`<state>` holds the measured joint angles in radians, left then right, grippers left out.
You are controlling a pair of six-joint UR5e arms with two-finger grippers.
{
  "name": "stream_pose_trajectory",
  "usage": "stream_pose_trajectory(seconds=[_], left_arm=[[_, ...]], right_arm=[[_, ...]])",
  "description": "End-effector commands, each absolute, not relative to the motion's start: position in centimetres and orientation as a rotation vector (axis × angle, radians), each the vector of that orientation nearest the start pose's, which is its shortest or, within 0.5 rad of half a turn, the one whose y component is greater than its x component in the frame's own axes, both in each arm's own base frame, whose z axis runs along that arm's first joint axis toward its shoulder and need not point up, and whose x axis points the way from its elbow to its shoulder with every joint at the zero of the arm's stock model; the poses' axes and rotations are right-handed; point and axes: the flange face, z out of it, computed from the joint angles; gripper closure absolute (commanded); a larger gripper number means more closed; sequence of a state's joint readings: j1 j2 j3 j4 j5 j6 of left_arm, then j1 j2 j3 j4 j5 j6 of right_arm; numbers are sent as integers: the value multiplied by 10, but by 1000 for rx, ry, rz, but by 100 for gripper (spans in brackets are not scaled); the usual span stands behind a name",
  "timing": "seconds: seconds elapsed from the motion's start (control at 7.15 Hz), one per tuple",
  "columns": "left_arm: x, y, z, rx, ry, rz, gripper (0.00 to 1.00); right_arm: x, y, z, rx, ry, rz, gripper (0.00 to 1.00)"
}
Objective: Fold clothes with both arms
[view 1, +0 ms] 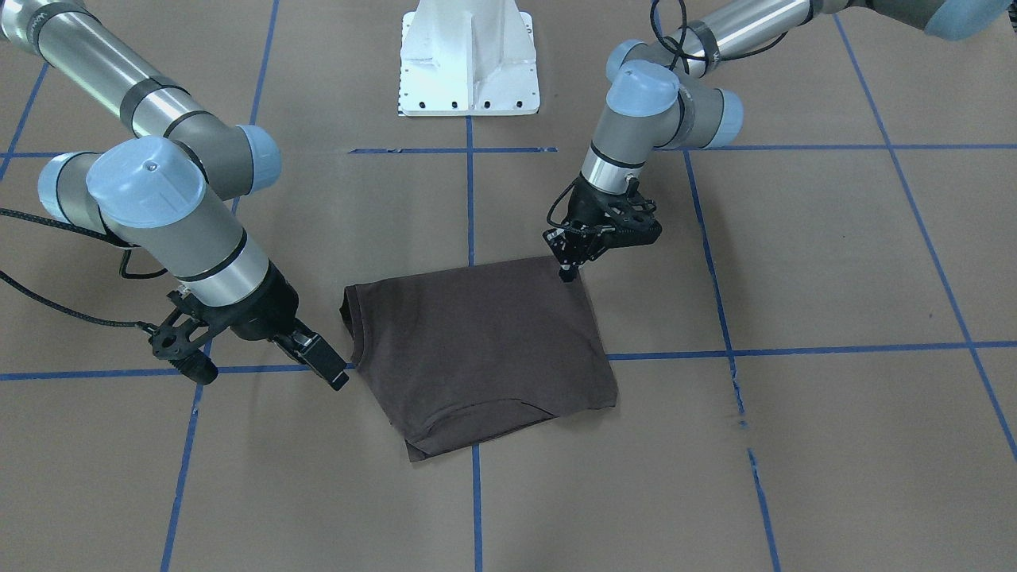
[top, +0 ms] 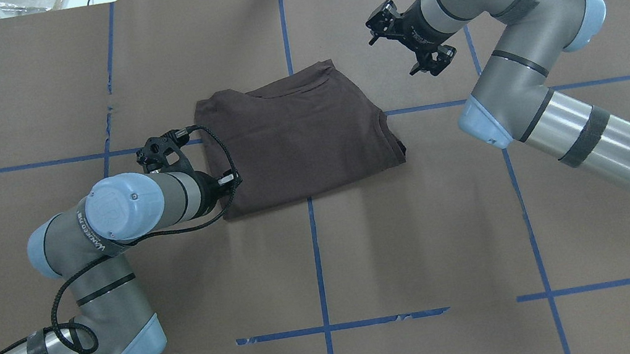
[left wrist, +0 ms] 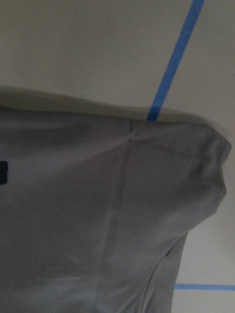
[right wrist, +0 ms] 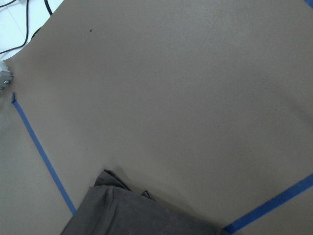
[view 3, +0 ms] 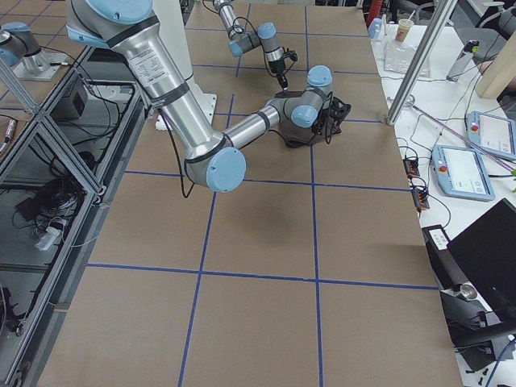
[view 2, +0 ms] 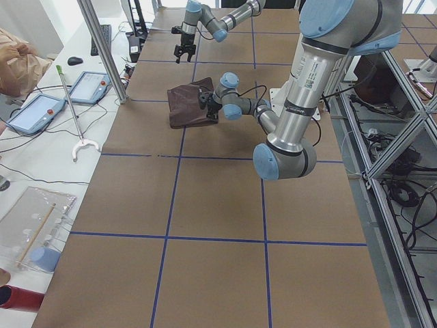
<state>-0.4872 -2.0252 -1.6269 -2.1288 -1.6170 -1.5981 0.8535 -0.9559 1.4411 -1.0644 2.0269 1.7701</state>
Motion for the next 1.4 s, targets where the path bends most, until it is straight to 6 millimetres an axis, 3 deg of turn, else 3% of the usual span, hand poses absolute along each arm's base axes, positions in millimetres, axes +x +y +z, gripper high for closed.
stream_pose_trajectory(seconds=[0.0,0.42,0.56,0.7,0.98,1.12,1.26], left_arm=[[527,-418,325,197,1042,-433,100],[522,-418,333,199,1029,-424,100],[513,-414,341,197,1022,-424,100],[496,-404,352,203,1012,-401,100],[450,-399,369,295,973,-276,100],[415,-422,392,363,908,-228,100],[381,-430,418,413,846,-174,100]], right_arm=[[-409,-601,292,-86,-1081,722,0],[-414,-598,294,-91,-1077,716,0],[-413,-597,292,-90,-1080,715,0],[-407,-595,306,-96,-1066,723,0],[-373,-562,362,-52,-1021,637,0],[-336,-546,399,-8,-984,584,0],[-294,-531,440,21,-938,507,0]])
